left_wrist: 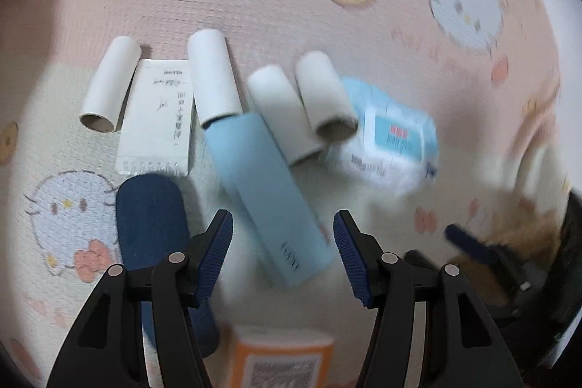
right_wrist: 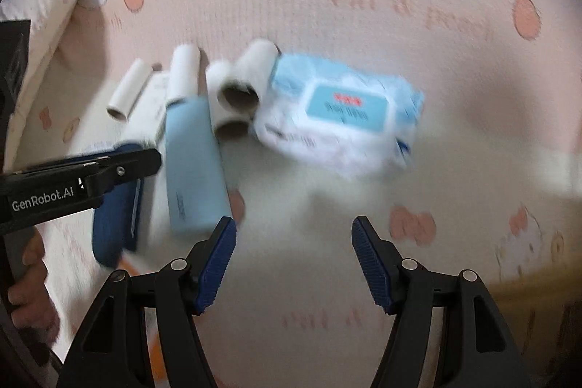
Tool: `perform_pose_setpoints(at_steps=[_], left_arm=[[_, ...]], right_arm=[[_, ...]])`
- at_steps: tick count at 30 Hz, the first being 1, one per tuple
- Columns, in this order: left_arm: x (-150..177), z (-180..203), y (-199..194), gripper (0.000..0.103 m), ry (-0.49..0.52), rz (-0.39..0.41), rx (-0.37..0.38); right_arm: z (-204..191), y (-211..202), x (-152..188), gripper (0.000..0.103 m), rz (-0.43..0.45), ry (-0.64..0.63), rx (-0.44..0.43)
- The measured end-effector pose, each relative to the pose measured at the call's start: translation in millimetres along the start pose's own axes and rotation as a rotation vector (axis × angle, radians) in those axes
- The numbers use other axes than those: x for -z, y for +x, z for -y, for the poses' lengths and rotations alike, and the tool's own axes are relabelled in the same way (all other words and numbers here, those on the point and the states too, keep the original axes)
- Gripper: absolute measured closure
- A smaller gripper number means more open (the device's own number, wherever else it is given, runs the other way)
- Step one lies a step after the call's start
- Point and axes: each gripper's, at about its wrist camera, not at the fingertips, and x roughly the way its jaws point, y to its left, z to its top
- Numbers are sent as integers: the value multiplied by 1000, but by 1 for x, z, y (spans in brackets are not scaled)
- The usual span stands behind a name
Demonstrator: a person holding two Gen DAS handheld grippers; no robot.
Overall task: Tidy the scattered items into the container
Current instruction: 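Grasp a white paper tube beside the baby wipes with the right gripper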
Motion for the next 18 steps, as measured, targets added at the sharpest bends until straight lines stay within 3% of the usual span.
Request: perform_pose_setpoints(at_steps=[4,7,9,12,14,18], left_arm=[[-17,-1,11,42,-50,-4,23],[-26,4,21,51,-47,3,38],[-35,3,25,57,-76,23,78],[-47,-2,34,57,-141,11,143],[-57,-6,42,57,-183,-9,170],[-68,-3,54,57,-202,-21,205]], right_arm=[[3,10,-23,39,71,31,-65],[12,22,-36,39,105,104,-128],[19,32,-43,39,110,161,-205],[24,47,-48,40,120,206,-222],[22,57,-53,52,125,190,-205],[18,70,-61,62,133,164,-202]])
